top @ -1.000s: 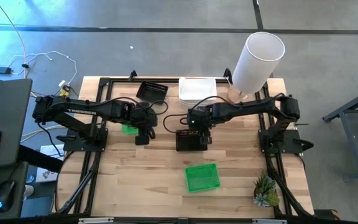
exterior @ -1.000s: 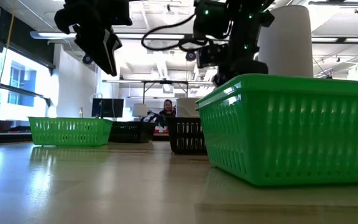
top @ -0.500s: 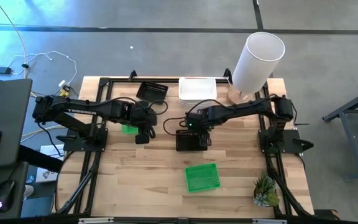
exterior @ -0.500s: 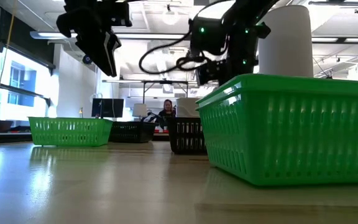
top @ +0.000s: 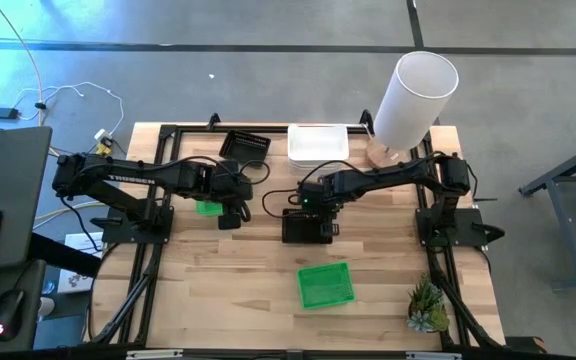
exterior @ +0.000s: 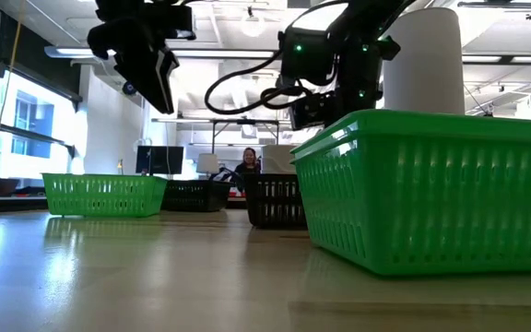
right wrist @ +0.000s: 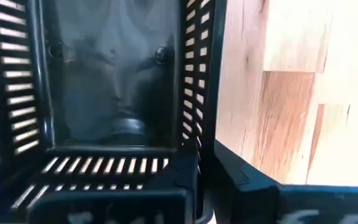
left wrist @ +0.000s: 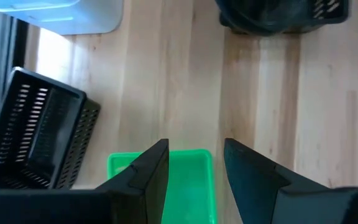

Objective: Stack baskets on shelf by color
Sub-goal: Stack the bottom black bin on the stacked black bins

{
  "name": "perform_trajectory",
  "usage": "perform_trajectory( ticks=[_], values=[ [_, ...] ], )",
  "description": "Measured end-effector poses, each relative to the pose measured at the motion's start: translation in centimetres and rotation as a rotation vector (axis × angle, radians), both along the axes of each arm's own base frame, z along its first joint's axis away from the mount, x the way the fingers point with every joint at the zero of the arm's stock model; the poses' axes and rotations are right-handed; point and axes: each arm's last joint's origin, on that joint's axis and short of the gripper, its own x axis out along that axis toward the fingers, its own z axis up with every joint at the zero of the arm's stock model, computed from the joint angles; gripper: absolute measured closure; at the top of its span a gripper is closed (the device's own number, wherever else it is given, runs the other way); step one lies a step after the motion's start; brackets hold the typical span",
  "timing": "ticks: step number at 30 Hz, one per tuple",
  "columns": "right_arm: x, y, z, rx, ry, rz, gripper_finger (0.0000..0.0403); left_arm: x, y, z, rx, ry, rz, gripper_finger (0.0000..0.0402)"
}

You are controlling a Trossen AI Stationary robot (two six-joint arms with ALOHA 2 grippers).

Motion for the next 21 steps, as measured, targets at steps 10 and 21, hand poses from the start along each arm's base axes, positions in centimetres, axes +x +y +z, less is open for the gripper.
perform_trajectory(
  ticks=[10, 21],
  values=[
    [0.8, -0.5, 1.2, 0.032, -0.052, -0.031, 0.0400, -0.3, 1.4, 0.1, 0.139, 0.035, 0.078, 0.0261],
    [3.2, -3.1, 6.3, 0.011, -0.230, -0.065, 0.0402, -2.6, 4.1, 1.6, 0.210, 0.033, 0.176, 0.0261]
  ],
)
